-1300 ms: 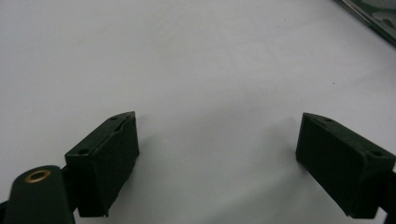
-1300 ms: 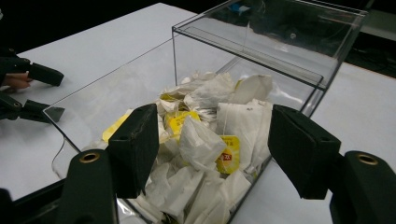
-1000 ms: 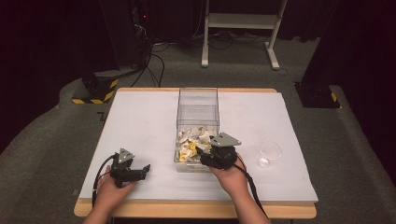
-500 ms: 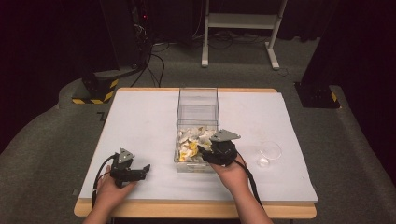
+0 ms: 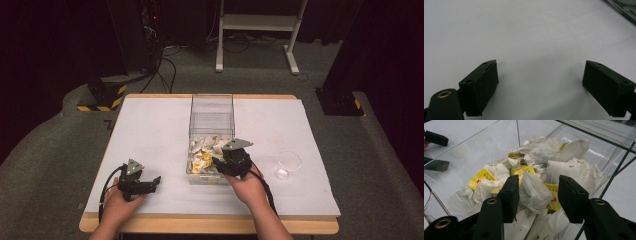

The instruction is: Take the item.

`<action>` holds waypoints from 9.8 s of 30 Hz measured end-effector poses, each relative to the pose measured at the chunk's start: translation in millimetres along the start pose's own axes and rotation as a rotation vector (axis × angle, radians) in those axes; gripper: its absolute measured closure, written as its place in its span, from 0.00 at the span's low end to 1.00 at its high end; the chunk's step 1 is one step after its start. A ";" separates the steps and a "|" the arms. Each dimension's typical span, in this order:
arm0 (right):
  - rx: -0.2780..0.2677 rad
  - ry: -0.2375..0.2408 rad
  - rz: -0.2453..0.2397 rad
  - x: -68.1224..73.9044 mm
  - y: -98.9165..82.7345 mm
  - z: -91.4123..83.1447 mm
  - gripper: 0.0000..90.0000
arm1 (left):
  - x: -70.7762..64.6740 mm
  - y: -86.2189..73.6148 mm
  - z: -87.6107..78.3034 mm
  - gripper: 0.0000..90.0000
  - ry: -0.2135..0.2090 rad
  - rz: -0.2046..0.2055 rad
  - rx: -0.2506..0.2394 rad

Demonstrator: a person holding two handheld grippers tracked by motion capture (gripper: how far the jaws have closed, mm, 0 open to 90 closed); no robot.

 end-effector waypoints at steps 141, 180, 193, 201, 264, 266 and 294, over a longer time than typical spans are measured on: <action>-0.338 -0.123 0.064 -54.1 6.6 -104.7 0.98 | 0.0 0.1 -0.1 0.15 -0.003 -0.001 0.000; -0.332 -0.276 0.188 -116.0 -52.8 -164.5 0.97 | 0.1 0.1 0.0 0.15 -0.002 -0.002 -0.001; -0.332 -0.322 0.233 -135.2 -75.6 -184.8 0.97 | 0.0 0.1 0.0 0.15 -0.003 -0.001 0.001; -0.319 -0.334 0.248 -141.7 -81.7 -183.5 0.97 | 0.0 0.0 0.0 0.15 -0.002 -0.001 0.001; -0.236 -0.244 0.183 -92.2 -69.9 -112.1 0.32 | -0.1 0.0 0.0 0.15 -0.002 -0.001 0.002; -0.234 -0.234 0.166 -84.7 -66.6 -106.4 0.33 | -0.1 0.0 0.0 0.15 -0.002 -0.001 0.002; 0.022 -0.212 0.145 -66.5 -97.3 -7.6 0.26 | 0.1 0.0 0.0 0.15 -0.001 0.000 0.002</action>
Point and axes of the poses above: each handheld gripper's, and its own axes: z roughly forward along the jaws, y roughly out of its top, x roughly to its left, the point moved 10 cm from there along z, roughly forward along the jaws, and after that the axes turned 1 degree about -y, right-handed, at the moved point
